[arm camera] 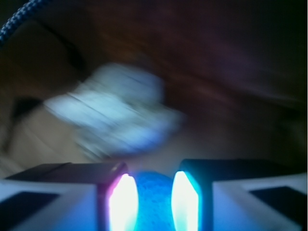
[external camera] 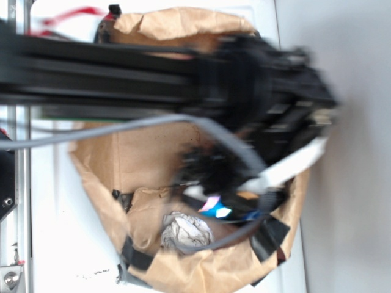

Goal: Grab the white paper.

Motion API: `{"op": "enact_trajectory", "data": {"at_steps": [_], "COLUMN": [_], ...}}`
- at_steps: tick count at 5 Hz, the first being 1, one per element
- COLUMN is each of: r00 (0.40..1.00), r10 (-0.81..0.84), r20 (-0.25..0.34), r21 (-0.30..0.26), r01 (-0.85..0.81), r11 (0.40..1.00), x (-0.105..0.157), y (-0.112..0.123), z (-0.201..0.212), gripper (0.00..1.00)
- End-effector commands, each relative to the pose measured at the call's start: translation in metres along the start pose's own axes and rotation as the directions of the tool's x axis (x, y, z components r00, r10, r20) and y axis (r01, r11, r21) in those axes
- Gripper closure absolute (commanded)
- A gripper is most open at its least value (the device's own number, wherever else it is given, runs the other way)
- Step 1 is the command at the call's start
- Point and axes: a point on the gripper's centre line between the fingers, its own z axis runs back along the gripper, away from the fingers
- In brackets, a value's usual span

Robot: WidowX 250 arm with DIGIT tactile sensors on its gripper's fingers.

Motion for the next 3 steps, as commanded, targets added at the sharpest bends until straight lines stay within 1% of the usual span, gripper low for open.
{"op": "enact_trajectory", "data": {"at_steps": [1, 2, 3], "r00": [0.997, 0.996, 0.994], "r10": [-0.080, -0.057, -0.058], "r20": [-0.018, -0.067, -0.094], "r21": [0.073, 0.098, 0.103], "r01": [0.081, 0.063, 0.068], "r11": [0.994, 0.993, 0.992], "x": [0.042, 0.044, 0.042], "y": [-0.038, -0.034, -0.024], "z": [0.027, 0.018, 0.009], "gripper": [0.00, 0.00, 0.00]}}
